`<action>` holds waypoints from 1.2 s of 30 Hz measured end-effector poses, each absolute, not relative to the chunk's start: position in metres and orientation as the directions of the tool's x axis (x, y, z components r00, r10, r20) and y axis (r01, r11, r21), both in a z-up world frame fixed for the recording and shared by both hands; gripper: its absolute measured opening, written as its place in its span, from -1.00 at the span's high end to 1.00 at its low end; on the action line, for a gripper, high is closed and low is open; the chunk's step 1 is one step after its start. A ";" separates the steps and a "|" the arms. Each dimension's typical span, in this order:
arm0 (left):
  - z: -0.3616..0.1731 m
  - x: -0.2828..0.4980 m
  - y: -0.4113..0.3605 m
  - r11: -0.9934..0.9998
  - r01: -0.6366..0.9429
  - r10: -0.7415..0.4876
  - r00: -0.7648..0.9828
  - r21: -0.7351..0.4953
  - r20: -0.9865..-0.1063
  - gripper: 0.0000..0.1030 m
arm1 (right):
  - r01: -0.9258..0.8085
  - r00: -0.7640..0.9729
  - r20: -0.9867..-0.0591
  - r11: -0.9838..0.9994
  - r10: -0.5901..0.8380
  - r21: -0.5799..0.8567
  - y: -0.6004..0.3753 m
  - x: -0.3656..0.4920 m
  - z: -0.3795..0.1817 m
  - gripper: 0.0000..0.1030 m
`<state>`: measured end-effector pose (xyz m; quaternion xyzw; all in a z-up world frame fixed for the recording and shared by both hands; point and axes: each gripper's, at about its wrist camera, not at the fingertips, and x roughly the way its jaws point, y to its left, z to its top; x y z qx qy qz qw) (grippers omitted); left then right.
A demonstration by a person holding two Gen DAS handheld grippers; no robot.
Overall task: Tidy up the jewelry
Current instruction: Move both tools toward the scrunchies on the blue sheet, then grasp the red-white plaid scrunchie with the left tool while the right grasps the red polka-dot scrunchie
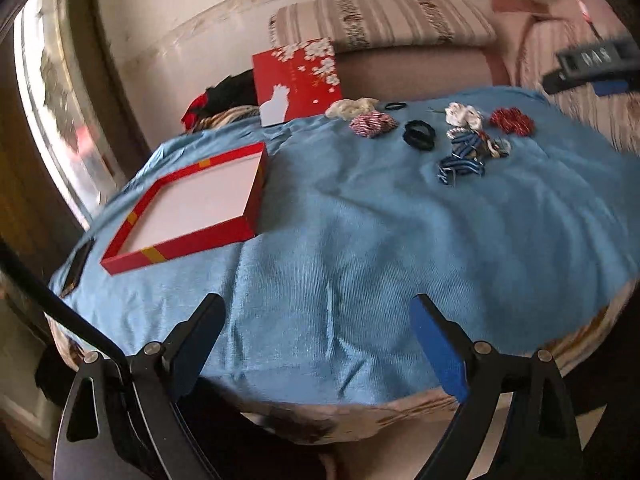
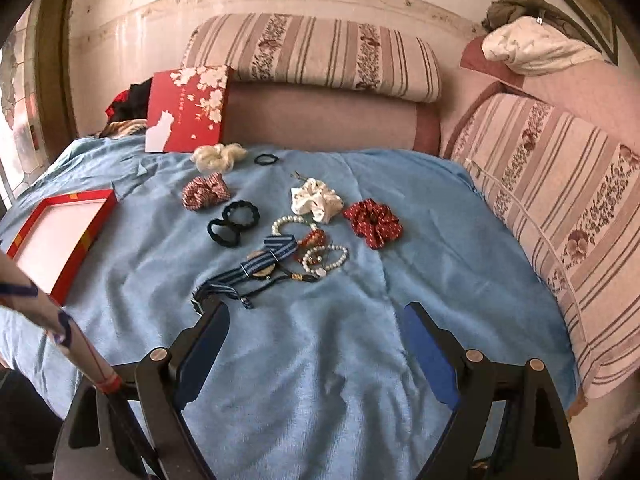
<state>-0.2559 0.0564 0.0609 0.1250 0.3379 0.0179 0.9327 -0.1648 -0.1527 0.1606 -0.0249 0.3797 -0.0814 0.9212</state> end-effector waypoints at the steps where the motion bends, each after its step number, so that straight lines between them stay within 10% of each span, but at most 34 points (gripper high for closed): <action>1: 0.064 -0.256 0.058 0.969 0.056 0.111 0.776 0.242 -0.621 -0.80 | 0.138 0.694 -0.698 0.984 -0.177 -0.111 -0.154 -0.165 0.161 -0.77; 16: 0.130 -0.144 0.101 0.999 0.033 -0.023 0.743 0.002 -0.669 -0.79 | 0.127 0.686 -0.713 0.988 -0.148 -0.082 -0.184 -0.111 0.148 -0.74; 36: 0.062 0.118 0.064 0.978 0.028 -0.190 0.532 -0.207 -0.825 -0.67 | 0.270 0.697 -0.715 0.945 -0.060 0.184 -0.314 0.021 0.090 -0.59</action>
